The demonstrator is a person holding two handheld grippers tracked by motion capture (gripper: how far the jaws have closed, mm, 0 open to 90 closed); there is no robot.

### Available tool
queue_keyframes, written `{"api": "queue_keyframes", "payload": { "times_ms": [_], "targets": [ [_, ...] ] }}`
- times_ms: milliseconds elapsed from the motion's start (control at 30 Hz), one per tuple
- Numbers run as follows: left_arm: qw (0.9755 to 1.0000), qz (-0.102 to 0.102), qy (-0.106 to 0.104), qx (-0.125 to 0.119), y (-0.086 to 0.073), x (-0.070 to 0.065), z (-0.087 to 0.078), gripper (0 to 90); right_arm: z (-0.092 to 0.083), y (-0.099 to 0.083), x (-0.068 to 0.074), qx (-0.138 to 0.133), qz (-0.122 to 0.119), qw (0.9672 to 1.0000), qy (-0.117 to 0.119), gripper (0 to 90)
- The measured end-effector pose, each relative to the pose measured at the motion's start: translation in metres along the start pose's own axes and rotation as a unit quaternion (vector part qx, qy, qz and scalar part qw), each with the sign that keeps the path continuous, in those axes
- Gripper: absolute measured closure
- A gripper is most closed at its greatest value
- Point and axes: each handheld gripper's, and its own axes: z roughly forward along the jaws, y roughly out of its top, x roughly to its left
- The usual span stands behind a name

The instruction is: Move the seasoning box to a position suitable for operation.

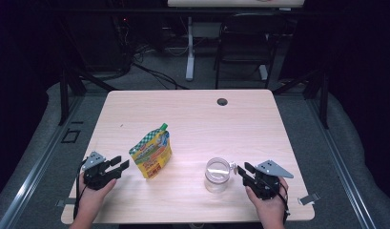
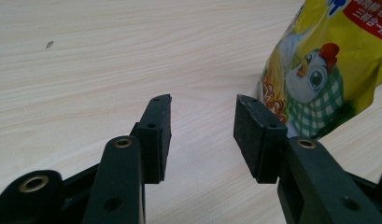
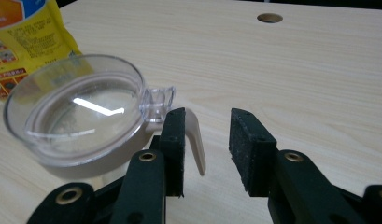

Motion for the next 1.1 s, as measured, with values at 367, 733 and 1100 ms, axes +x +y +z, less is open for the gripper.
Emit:
{"api": "queue_keyframes", "payload": {
  "times_ms": [367,733,1100],
  "targets": [
    [0.9999,0.007,0.002,0.013,-0.007,-0.004,-0.004,56.2,0.005,0.021,0.007,-0.018,-0.017,0.9995,0.018,74.6],
    [0.9998,0.004,0.011,0.015,-0.012,-0.002,-0.012,56.7,0.013,0.025,0.01,-0.002,-0.022,0.9992,0.034,78.8],
    [0.9998,0.007,0.009,0.016,-0.013,-0.003,-0.015,57.3,0.013,0.026,0.009,-0.002,-0.025,0.999,0.037,83.5]
  ]
}}
